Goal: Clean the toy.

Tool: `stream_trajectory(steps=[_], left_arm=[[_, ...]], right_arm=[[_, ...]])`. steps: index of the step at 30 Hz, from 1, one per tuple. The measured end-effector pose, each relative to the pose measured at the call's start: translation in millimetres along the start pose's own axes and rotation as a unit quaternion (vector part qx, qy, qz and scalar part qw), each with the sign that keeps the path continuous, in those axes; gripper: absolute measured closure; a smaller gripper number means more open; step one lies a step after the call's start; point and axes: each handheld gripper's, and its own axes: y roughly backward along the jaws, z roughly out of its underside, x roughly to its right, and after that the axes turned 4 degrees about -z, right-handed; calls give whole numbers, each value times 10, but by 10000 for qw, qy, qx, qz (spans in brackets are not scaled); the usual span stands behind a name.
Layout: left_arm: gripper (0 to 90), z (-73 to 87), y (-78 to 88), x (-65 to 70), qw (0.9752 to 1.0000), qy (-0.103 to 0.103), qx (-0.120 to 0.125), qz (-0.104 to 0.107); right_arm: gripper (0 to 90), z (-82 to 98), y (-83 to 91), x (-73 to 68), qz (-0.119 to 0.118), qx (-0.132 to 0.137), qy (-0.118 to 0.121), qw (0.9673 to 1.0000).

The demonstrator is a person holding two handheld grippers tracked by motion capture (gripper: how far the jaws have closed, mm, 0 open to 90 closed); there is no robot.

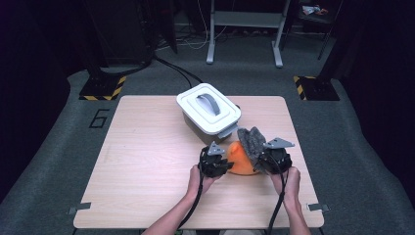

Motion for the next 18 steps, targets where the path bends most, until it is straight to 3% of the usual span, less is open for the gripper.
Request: stream_trajectory(steps=[11,18], left_arm=[[774,0,-18,-30,10000,-5,-4,-21],[775,-2,-28,-31,10000,-10,13,-55]], right_arm=[[722,207,-81,237,-5,-180,-390,9991],[722,311,-161,313,-47,-302,-560,9980]])
